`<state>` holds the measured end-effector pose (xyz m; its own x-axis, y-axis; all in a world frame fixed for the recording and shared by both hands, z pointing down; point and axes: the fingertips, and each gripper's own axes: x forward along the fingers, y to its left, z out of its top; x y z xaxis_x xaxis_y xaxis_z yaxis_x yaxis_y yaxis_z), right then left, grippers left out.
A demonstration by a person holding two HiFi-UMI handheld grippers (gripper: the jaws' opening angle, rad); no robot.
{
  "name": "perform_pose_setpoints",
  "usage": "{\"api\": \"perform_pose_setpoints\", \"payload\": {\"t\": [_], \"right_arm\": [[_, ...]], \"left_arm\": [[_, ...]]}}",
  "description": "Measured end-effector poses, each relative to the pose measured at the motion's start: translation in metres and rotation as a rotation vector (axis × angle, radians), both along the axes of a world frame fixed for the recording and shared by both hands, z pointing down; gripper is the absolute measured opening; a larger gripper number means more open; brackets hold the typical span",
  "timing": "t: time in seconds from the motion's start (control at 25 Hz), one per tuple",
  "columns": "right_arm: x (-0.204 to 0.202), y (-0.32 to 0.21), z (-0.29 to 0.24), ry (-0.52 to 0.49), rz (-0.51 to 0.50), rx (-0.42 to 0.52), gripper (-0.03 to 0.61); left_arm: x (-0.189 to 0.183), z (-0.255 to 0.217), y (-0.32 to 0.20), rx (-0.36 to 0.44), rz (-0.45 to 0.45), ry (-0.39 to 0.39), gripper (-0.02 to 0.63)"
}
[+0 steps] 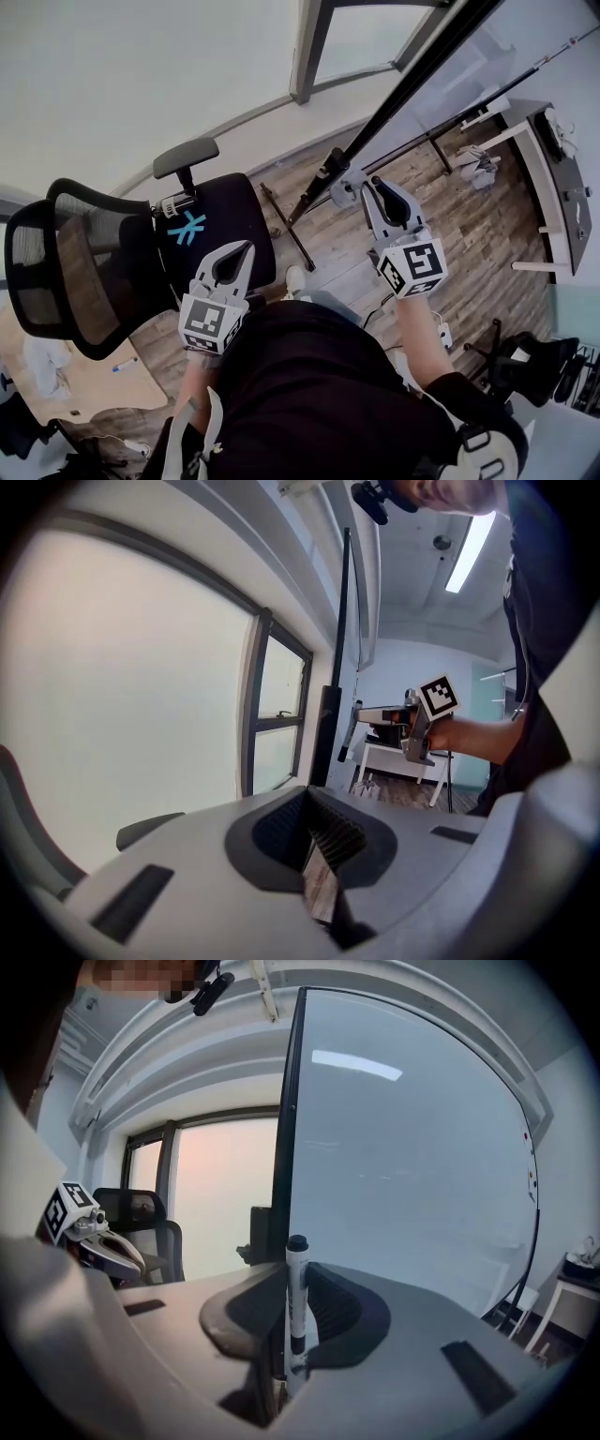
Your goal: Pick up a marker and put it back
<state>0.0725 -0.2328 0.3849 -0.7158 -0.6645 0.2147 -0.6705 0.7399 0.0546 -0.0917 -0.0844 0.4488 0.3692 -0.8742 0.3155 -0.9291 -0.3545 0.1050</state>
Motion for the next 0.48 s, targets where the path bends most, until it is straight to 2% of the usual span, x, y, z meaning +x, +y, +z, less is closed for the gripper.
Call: {"api": "perform_pose_setpoints", "payload": {"t": [0.48], "right_arm": [[-0.009, -0.015, 0.037, 0.027, -0.036, -0.058, 0.080]], "left_arm": [[-0.008, 0.002, 0.007, -0.020, -0.061, -0.026, 0.009]]}}
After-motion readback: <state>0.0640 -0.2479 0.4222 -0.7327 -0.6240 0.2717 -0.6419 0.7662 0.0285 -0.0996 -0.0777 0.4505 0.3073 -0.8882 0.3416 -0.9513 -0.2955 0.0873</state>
